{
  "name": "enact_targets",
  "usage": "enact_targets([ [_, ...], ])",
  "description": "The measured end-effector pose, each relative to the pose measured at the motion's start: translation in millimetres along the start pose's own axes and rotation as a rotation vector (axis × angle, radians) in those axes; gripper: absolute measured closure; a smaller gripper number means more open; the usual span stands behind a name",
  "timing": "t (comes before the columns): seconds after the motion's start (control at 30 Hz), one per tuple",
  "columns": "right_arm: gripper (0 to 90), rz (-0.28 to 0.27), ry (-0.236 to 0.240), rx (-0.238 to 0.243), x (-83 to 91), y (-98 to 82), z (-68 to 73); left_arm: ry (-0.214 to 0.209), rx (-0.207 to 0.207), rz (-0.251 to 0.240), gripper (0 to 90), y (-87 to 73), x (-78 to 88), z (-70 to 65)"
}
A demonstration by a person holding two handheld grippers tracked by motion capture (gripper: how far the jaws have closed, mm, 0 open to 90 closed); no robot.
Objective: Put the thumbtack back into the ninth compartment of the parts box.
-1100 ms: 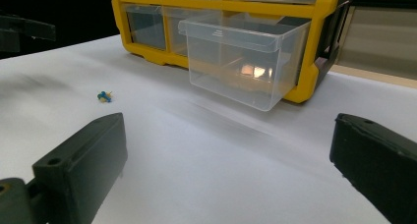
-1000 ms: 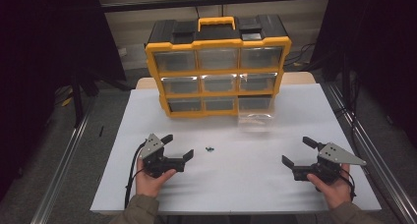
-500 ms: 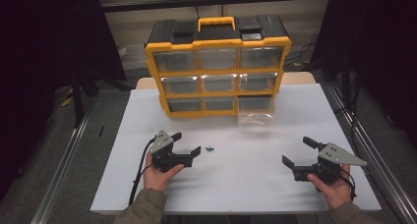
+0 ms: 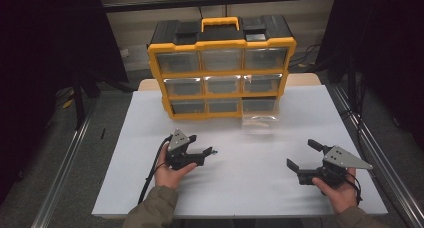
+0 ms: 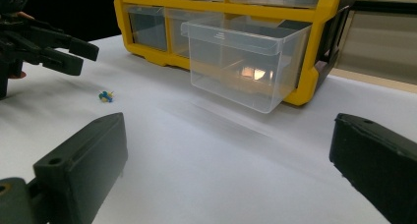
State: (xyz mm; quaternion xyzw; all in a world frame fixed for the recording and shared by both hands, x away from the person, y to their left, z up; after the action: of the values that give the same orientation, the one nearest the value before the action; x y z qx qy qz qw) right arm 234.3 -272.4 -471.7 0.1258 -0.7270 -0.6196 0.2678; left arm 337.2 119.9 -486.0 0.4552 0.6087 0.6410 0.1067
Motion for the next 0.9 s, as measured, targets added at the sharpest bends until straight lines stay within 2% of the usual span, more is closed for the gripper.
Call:
enact_targets([
  [0.1, 0.4, 0.004, 0.003, -0.001, 0.0, 0.0, 0.7, -0.006, -0.043, 0.034, 33.1, 1.3, -4.5, -3.1],
  [0.13, 0.4, 0.003, 0.004, 0.001, -0.1, 0.1, 0.8, -0.009, -0.03, 0.031, 35.6, 0.9, -6.4, -5.0],
  [0.17, 0.5, 0.003, 0.005, 0.0, -0.1, 0.1, 0.9, -0.003, -0.047, 0.04, 37.7, 0.9, -7.4, -4.3],
  [0.23, 0.7, 0.004, 0.003, 0.0, -0.2, -0.1, 0.8, -0.007, -0.041, 0.047, 40.5, -0.4, -10.5, -4.8],
  [0.3, 1.1, 0.007, 0.004, -0.006, -0.2, -0.6, 1.2, -0.026, -0.055, 0.071, 44.3, -0.1, -12.8, -4.2],
  [0.33, 1.1, 0.009, 0.006, -0.006, -0.1, -0.7, 1.1, -0.043, -0.048, 0.079, 46.3, 0.0, -14.2, -5.3],
  [0.47, 1.1, 0.004, 0.004, -0.004, -0.5, -0.9, 0.3, -0.05, -0.07, 0.127, 52.4, 3.6, -18.0, -9.3],
  [0.5, 1.1, 0.004, 0.004, -0.004, -0.4, -0.9, 0.3, -0.066, -0.058, 0.134, 54.8, 4.4, -18.8, -9.4],
  [0.53, 1.1, 0.003, 0.005, -0.004, -0.2, -0.8, 0.1, -0.075, -0.03, 0.147, 58.8, 4.7, -19.6, -10.1],
  [0.57, 1.1, 0.006, 0.006, -0.008, 0.0, -0.8, 0.4, -0.074, -0.027, 0.158, 61.0, 5.1, -20.3, -9.5],
  [0.63, 1.1, 0.006, 0.008, -0.007, 0.1, -0.8, 0.3, -0.072, 0.004, 0.194, 65.5, 5.9, -21.2, -9.6],
  [0.73, 1.1, 0.001, 0.005, -0.009, 0.0, -0.8, -0.1, -0.088, 0.009, 0.222, 70.8, 6.9, -23.0, -8.9],
  [0.8, 1.1, 0.003, 0.004, -0.01, 0.4, -0.8, -0.3, -0.074, 0.017, 0.231, 71.6, 8.5, -23.3, -9.6],
  [0.83, 1.1, 0.004, 0.005, -0.01, 0.6, -0.8, -0.4, -0.096, 0.027, 0.214, 72.1, 8.7, -24.8, -9.7],
  [0.9, 1.1, 0.005, 0.004, -0.01, 0.6, -0.7, -0.3, -0.093, 0.022, 0.234, 74.1, 9.0, -25.7, -10.6],
])
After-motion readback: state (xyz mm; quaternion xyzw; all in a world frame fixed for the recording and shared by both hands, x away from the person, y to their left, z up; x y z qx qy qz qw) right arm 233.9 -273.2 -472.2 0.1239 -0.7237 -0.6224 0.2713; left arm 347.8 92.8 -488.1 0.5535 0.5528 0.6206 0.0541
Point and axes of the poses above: each handheld gripper's, and its own axes: x roughly backward along the jaws, y roughly out of its top, z roughly to its left, the point moved 2 cm from there along -x, roughly forward along the jaws, and after that the axes turned 6 degrees about x, right-handed, at the moved point
